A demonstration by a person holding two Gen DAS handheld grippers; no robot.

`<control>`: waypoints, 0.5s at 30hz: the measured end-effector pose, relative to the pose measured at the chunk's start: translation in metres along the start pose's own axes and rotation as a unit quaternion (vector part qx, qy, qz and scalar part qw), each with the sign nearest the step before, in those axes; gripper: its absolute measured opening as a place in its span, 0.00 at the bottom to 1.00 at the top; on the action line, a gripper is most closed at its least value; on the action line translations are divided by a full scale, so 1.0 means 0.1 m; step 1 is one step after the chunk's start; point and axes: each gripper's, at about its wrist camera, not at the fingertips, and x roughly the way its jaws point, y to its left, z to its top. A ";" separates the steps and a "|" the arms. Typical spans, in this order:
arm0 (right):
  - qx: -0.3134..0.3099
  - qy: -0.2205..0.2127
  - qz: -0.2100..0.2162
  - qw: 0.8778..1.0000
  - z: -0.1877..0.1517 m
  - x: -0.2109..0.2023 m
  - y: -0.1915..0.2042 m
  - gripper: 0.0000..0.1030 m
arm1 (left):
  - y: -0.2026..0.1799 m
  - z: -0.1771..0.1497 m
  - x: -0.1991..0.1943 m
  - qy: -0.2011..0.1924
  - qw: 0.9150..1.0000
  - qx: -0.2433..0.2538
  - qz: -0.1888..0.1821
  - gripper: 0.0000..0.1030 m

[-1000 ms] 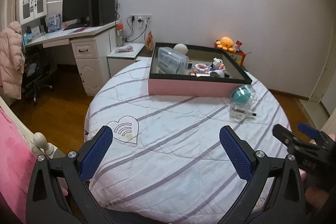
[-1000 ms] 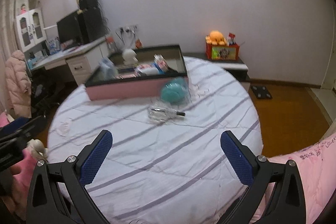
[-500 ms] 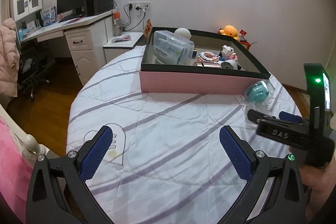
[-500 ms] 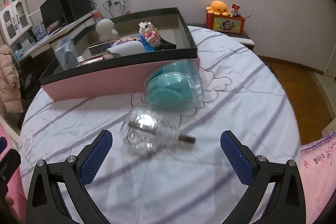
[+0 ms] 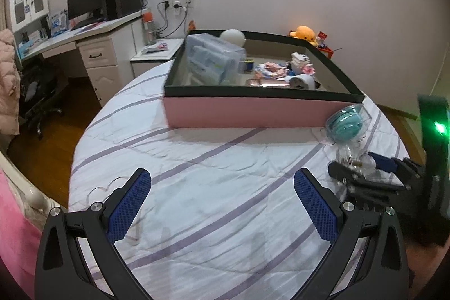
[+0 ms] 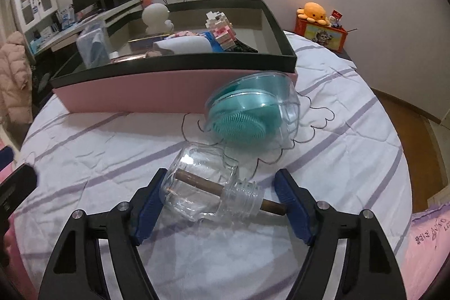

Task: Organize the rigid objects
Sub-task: 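Grasp the teal brush case with the left tool while the right tool grasps the glass bottle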

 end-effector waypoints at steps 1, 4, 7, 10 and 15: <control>0.000 -0.002 -0.001 1.000 -0.02 -0.02 -0.02 0.75 | -0.05 0.02 0.01 -0.001 1.000 0.004 -0.003 1.00; 0.003 -0.009 -0.011 1.000 -0.10 -0.12 -0.13 0.75 | -0.24 0.09 0.10 0.007 1.000 0.013 -0.020 1.00; 0.015 -0.013 -0.026 0.999 -0.16 -0.17 -0.30 0.75 | -0.44 0.18 0.22 0.013 0.999 0.021 -0.032 1.00; 0.023 -0.015 -0.034 0.999 -0.20 -0.20 -0.45 0.75 | -0.66 0.26 0.35 0.024 0.998 0.030 -0.045 1.00; 0.038 -0.019 -0.044 0.998 -0.25 -0.23 -0.66 0.75 | -1.08 0.38 0.56 0.044 0.995 0.048 -0.080 1.00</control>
